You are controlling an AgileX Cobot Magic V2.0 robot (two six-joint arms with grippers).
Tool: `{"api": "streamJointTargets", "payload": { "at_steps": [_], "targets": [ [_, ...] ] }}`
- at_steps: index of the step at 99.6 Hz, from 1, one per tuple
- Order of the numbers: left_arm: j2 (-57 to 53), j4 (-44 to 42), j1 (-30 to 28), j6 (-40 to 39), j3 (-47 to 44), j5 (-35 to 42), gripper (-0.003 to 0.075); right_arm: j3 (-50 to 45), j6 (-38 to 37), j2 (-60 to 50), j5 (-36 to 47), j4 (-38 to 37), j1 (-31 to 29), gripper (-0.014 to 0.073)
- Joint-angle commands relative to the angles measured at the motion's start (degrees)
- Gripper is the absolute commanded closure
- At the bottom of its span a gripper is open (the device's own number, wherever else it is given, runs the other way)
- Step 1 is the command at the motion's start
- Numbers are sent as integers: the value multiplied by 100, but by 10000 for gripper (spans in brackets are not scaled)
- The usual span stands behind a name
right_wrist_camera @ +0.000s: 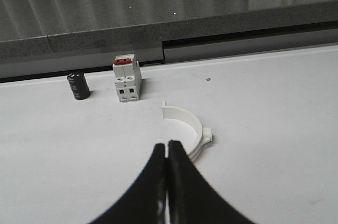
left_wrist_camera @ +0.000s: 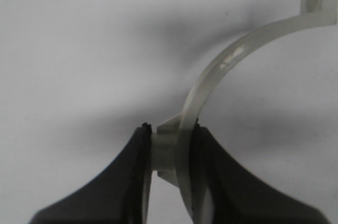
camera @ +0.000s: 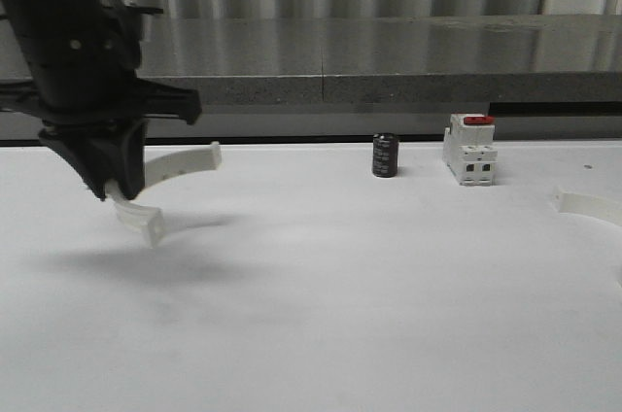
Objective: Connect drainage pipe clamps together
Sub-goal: 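Carry the clamp half to the table center and lower it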
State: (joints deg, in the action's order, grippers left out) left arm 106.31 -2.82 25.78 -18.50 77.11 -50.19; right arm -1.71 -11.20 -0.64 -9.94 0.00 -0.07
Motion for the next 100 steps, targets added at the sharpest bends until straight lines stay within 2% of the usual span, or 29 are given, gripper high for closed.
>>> {"api": "streamJointTargets", "payload": {
  "at_steps": [1,26,47,100],
  "targets": [
    [-134,-33,253,-313,176,245,739,104,19,-115,482,-38,-17,662],
    [121,122,452,-772,184,523,739,104,19,-115,482,-38,-17,662],
    [170,357,552,-785,193,810,739,104,19,-115,482,-38,-17,662],
    [518,406,802,-959,193,953,739,104,19,-115,482,-38,-17,662]
  ]
}}
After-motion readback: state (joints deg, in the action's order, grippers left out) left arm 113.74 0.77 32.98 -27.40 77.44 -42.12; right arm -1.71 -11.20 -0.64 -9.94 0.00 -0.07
